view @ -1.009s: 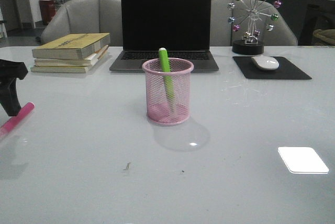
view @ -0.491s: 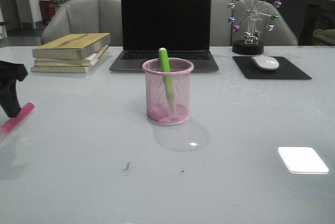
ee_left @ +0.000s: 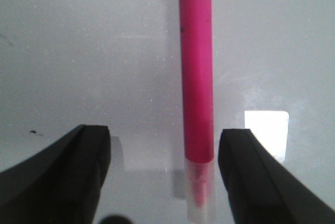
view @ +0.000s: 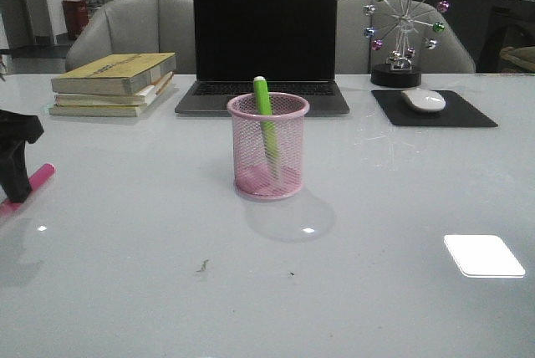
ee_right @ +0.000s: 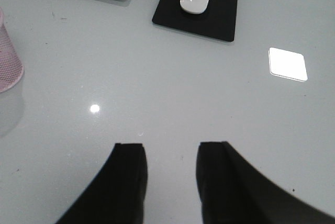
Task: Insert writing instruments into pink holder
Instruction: 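Lower the left gripper over the pink marker and close on it, then lift the pink marker upright with the left gripper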
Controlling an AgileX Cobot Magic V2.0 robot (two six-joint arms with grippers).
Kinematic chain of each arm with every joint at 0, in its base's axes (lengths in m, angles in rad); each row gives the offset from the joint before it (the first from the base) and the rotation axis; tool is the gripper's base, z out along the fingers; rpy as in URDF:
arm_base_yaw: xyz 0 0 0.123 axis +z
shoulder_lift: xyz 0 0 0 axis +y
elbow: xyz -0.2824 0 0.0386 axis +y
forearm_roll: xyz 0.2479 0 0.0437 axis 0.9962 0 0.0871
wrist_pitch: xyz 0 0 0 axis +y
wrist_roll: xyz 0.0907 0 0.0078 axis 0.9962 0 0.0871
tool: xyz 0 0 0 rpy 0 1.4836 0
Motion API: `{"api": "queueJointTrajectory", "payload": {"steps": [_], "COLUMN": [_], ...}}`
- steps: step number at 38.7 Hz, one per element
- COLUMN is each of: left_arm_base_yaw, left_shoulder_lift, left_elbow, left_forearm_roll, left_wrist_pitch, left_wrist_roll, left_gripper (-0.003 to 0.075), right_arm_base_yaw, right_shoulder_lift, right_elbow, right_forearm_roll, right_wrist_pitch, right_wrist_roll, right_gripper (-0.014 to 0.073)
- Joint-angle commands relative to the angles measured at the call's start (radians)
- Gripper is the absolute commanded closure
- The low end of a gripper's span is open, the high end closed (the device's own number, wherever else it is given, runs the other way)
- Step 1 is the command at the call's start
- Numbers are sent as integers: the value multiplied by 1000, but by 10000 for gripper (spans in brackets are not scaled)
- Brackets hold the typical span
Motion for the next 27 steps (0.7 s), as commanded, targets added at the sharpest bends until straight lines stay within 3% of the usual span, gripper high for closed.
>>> {"api": "queueJointTrajectory", "payload": {"steps": [1, 27], "left_arm_base_yaw": [-7, -7], "left_shoulder_lift": [-30, -11], "left_elbow": [-29, -27], "left_forearm_roll": [-17, -15], "left_wrist_pitch": [-2, 7], "left_wrist_roll": [-1, -1], "left_gripper": [220, 264], "right_arm_base_yaw": [-5, -5], "right_shoulder_lift": [-9, -9], "right_elbow": [-29, -29], "right_forearm_roll": [-8, -8], "right_wrist_pitch": [-68, -67], "right_wrist_roll": [-7, -7], "right_gripper": [225, 225]}}
